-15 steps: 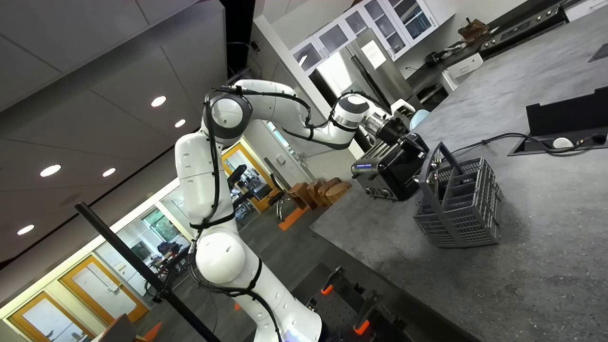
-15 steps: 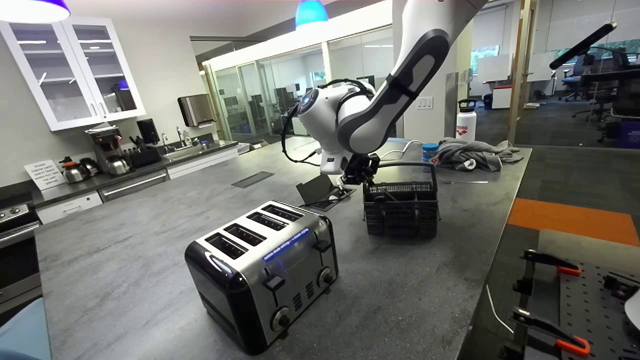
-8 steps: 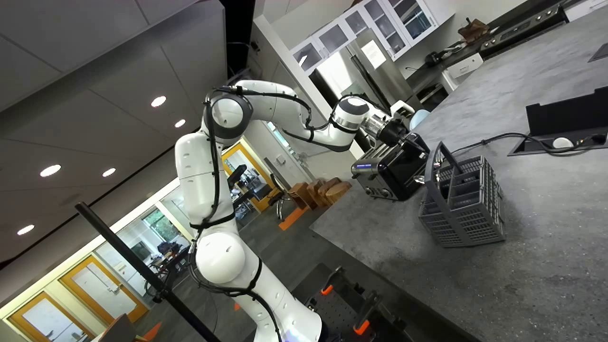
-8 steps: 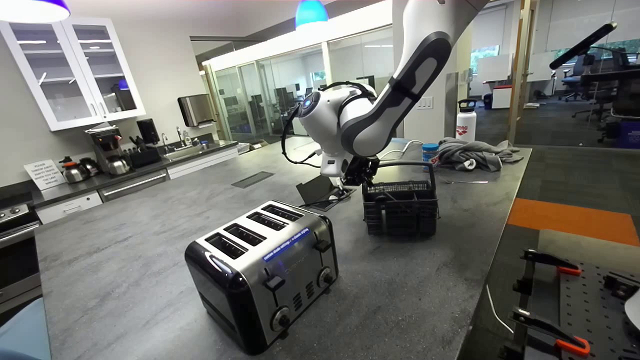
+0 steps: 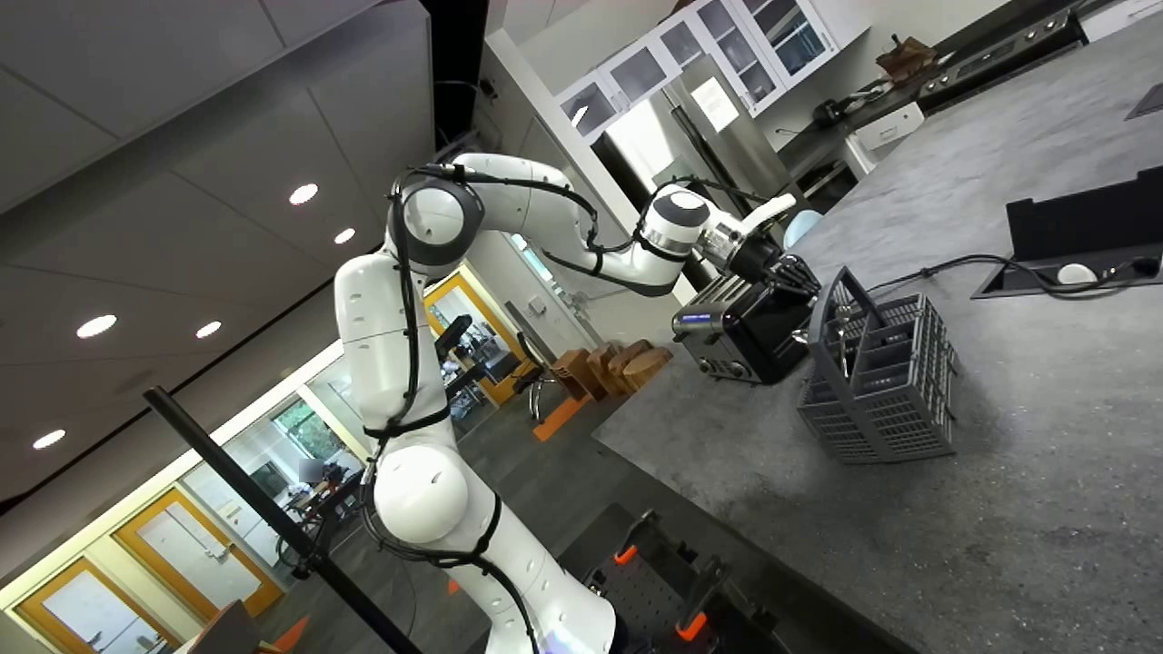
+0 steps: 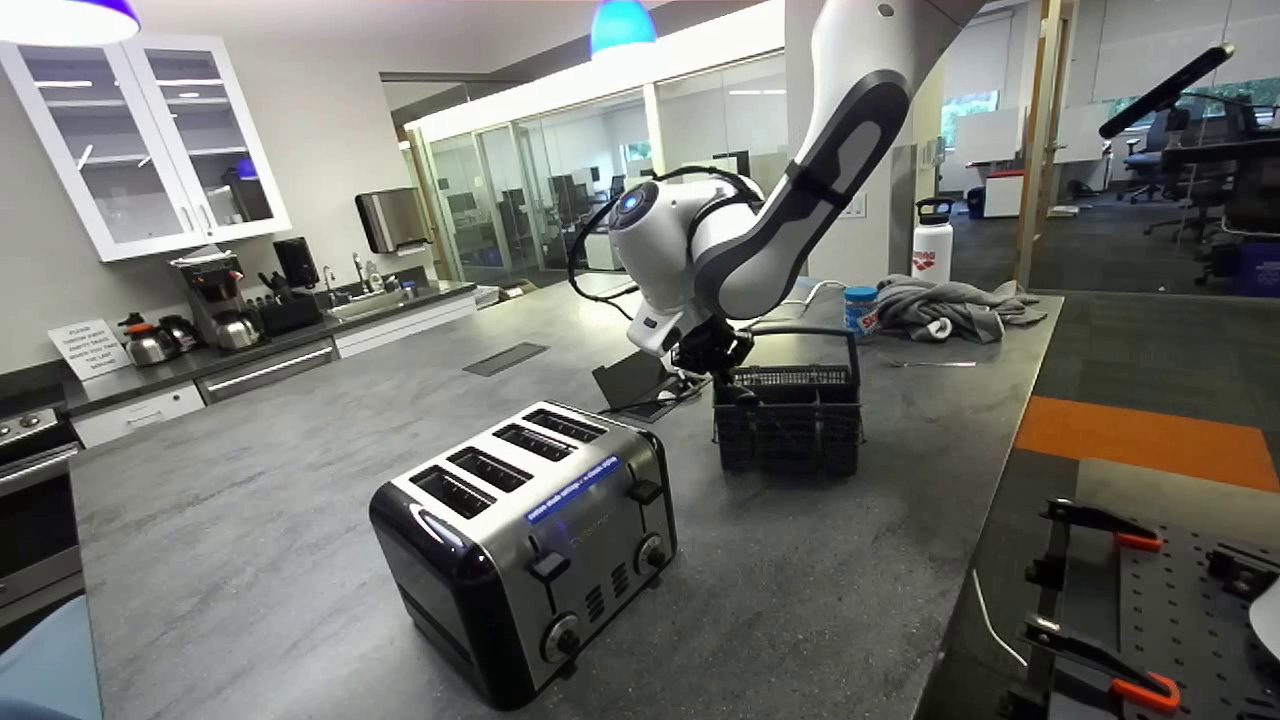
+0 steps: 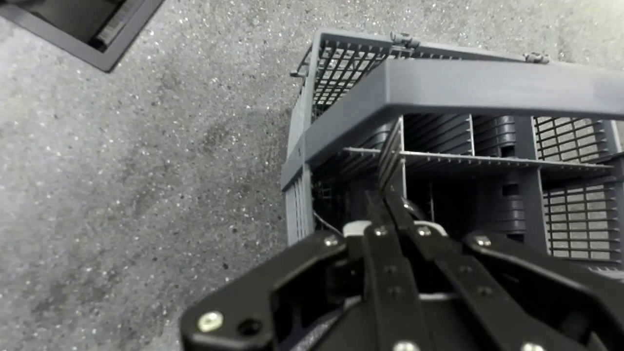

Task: Take out one fork from the cutlery box and put it on the right side of the counter, take out another fork from the box and place it on the left side of the counter then take out a spoon from the box and place it in between the two forks

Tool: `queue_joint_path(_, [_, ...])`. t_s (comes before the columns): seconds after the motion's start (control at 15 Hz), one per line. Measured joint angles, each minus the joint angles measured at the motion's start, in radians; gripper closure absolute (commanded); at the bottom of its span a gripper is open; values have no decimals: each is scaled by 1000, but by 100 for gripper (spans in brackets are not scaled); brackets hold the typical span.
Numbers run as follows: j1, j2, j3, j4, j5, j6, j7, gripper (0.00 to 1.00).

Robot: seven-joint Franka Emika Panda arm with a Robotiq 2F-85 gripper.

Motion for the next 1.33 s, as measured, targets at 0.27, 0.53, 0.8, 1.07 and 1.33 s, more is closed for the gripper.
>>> queue_joint_path(0.27, [8,-3,1,-10,-78,0,111,99])
queue_joint_path(0.53, [11,-32,18,-50,-115,1,132,99])
queue_joint_path(0.8, [15,-65,31,-93,-159,21,171,99])
queue_joint_path(1.07, [18,-121,29,-155,-353,93,419,99])
queue_joint_path(1.33, [21,-179,29,-211,-592,117,699,99])
